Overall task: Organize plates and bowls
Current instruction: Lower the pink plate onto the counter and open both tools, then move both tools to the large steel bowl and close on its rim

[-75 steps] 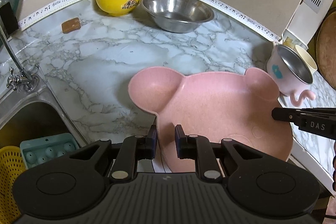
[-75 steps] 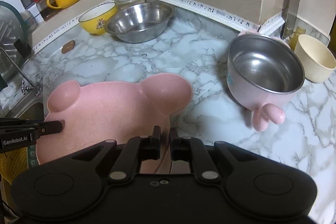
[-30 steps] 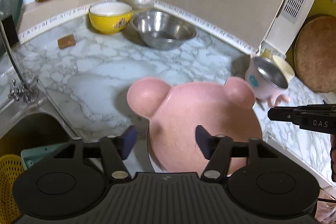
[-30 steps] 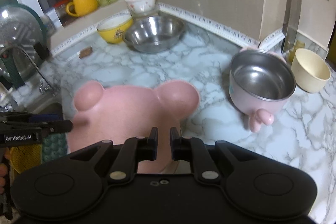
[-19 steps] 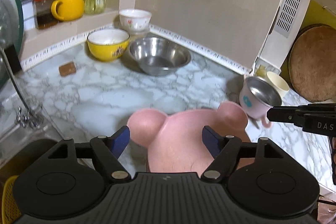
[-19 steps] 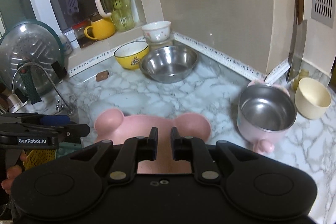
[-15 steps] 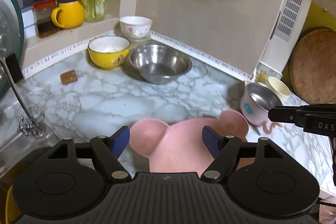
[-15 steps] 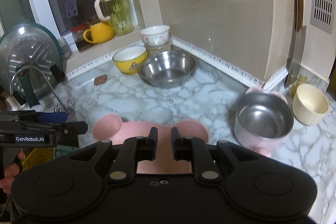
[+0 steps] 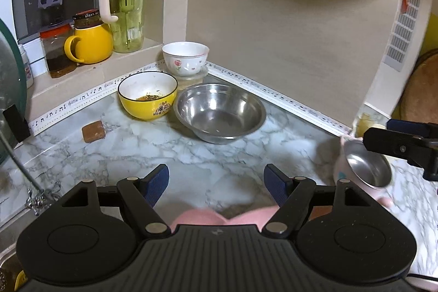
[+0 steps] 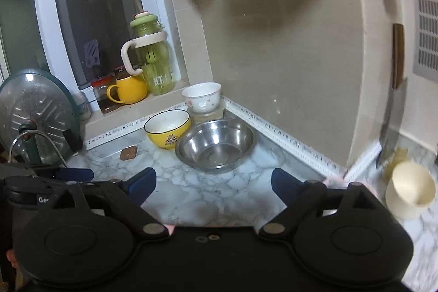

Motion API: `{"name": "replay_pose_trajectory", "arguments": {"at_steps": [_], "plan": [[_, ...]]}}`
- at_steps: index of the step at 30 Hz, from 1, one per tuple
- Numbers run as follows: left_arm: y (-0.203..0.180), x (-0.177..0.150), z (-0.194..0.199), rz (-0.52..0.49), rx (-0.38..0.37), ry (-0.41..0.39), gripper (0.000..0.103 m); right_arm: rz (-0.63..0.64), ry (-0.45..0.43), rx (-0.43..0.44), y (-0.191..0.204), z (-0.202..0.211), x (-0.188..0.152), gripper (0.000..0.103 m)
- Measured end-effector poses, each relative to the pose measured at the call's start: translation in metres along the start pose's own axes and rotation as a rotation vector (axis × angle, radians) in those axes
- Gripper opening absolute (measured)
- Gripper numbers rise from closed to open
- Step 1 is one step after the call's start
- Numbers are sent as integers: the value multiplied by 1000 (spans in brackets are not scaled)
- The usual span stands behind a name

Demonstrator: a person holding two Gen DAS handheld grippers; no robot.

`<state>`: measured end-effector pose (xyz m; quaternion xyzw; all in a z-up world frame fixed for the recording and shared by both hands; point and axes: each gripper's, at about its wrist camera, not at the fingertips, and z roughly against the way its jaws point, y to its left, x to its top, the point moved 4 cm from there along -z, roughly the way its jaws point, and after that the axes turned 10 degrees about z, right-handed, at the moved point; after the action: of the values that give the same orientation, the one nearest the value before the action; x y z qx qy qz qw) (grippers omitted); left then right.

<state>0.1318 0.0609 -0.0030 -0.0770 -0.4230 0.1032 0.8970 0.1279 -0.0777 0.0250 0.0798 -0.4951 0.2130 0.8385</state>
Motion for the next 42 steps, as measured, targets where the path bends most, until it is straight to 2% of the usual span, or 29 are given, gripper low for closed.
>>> {"name": "replay_pose_trajectory", "arguments": {"at_steps": [8, 16, 24, 32, 39, 42], "plan": [[-3, 42, -54, 39, 56, -18, 76, 8, 29, 19, -21, -48, 23, 103], [15, 75, -121, 117, 128, 79, 77, -57, 165, 11, -39, -120, 38, 103], [36, 82, -171, 145, 184, 152, 77, -144, 287, 2, -57, -184, 30, 101], [48, 84, -207, 199, 190, 200, 77, -230, 387, -5, -64, -228, 16, 81], [53, 87, -222, 223, 199, 204, 76, -250, 415, -18, -63, -251, 10, 62], [54, 87, -226, 233, 191, 215, 57, -262, 418, -18, -64, -259, 9, 52]]}}
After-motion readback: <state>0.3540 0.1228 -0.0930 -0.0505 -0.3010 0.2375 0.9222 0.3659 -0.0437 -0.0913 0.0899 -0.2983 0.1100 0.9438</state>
